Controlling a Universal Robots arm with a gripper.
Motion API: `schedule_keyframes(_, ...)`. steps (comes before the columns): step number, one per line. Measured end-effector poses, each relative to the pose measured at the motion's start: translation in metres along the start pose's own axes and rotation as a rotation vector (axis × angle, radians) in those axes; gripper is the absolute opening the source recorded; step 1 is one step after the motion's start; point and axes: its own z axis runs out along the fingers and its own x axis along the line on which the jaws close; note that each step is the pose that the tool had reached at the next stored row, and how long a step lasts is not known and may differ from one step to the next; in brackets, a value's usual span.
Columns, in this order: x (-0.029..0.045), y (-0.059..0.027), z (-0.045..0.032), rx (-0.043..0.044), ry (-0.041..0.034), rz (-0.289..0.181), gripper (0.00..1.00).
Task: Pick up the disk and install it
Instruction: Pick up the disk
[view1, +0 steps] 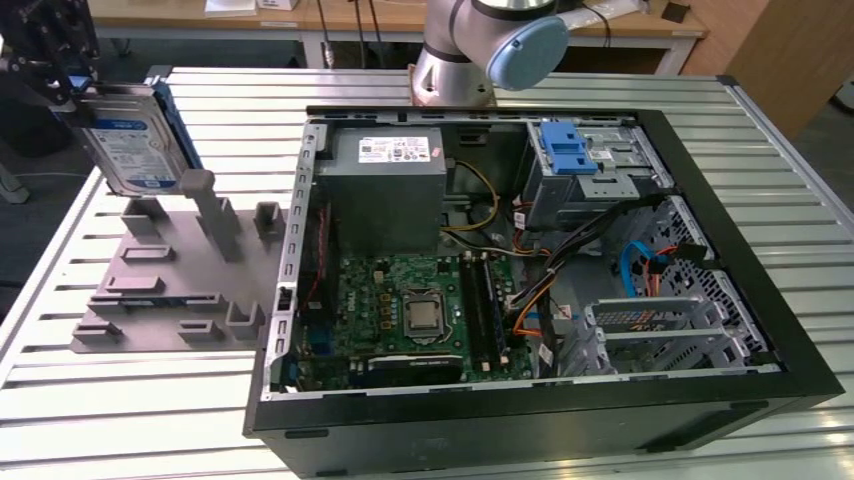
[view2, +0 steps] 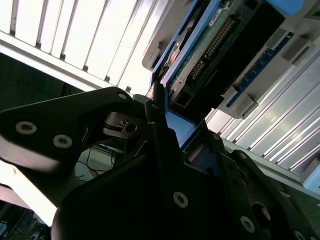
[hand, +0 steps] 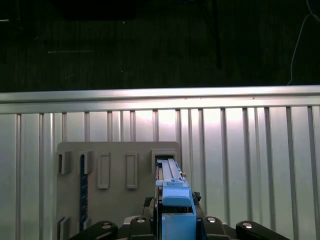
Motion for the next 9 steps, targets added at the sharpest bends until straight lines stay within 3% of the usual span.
schedule_keyframes(9, -0.0001, 0.0002, -0.0046, 0.0001, -0.0001, 0.0, 0.37)
